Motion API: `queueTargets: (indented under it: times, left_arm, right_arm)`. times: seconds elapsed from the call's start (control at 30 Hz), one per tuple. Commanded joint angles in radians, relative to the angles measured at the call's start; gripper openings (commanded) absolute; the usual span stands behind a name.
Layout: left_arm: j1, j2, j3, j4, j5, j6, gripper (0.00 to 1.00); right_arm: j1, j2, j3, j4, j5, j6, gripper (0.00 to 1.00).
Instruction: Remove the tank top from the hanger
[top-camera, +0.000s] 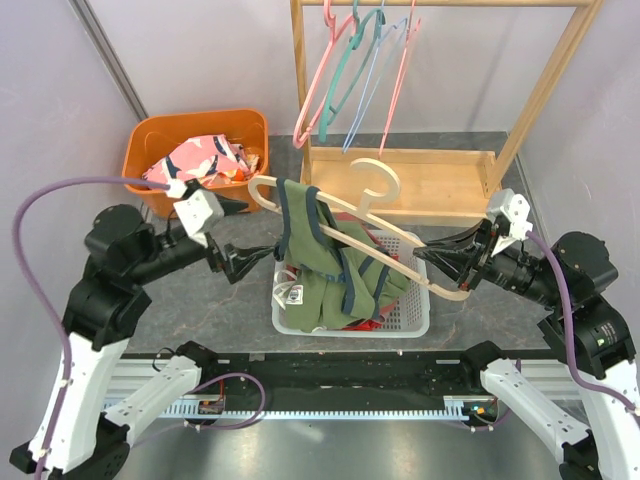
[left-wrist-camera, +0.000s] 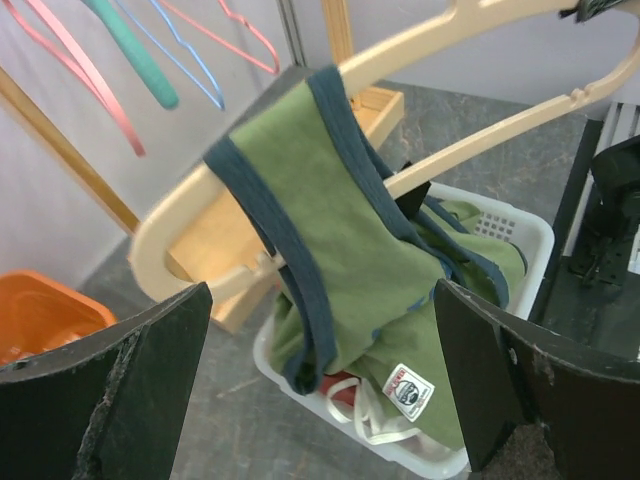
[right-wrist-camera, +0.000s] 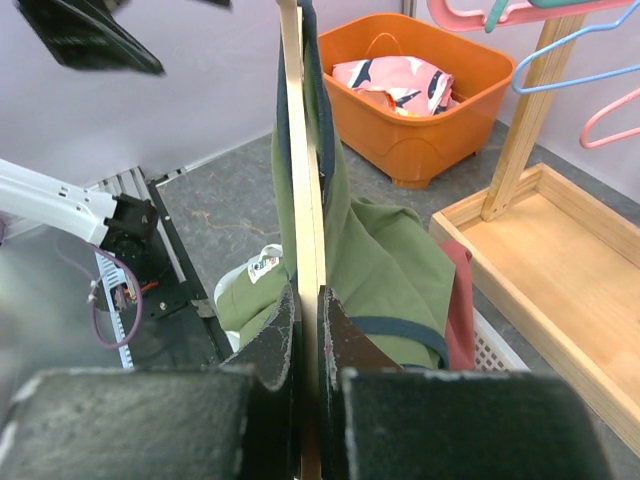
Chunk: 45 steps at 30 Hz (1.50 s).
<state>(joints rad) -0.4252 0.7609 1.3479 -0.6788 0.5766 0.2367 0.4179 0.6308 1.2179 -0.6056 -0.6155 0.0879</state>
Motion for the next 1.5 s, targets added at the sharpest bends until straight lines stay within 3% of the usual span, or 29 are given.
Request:
queueTargets:
  times: [0.0,0.23,0.6,0.7,0.83,0.9,1.07,1.33,1.47]
  left_arm:
    - [0.009,0.057,-0.061,0.093,-0.011,-0.128,1.00]
    - [0.008,0.100,-0.096,0.228,-0.089,-0.163,1.00]
    - [0.013,0.149,-0.070,0.275,0.051,-0.281,0.99]
    - [0.014,0.149,-0.084,0.275,0.066,-0.278,0.86]
    - [0.016,0.150,-0.101,0.278,0.101,-0.286,0.58]
    - [0.014,0.150,-0.104,0.278,0.106,-0.293,0.51]
    - [0.016,0.150,-0.107,0.278,0.126,-0.306,0.22]
    - [0.017,0.144,-0.109,0.288,0.114,-0.301,0.02]
    - [0.025,0.137,-0.099,0.282,0.115,-0.307,0.02]
  right_arm:
    - [-0.001,0.006,-0.003,0.113,0.002,0.049,0.00]
    - [0.001,-0.006,-0.008,0.098,-0.026,0.050,0.00]
    - [0.001,-0.008,-0.040,0.063,-0.044,0.036,0.00]
    - [0.001,-0.011,-0.032,0.049,-0.032,0.026,0.00]
    - [0.002,-0.002,-0.026,0.049,-0.033,0.023,0.00]
    - [0.001,0.003,-0.026,0.050,-0.032,0.023,0.00]
    - [0.001,0.010,-0.037,0.056,-0.026,0.027,0.00]
    - [0.002,0.001,-0.043,0.035,-0.017,0.024,0.00]
    - [0.001,-0.013,-0.049,0.009,0.000,0.010,0.00]
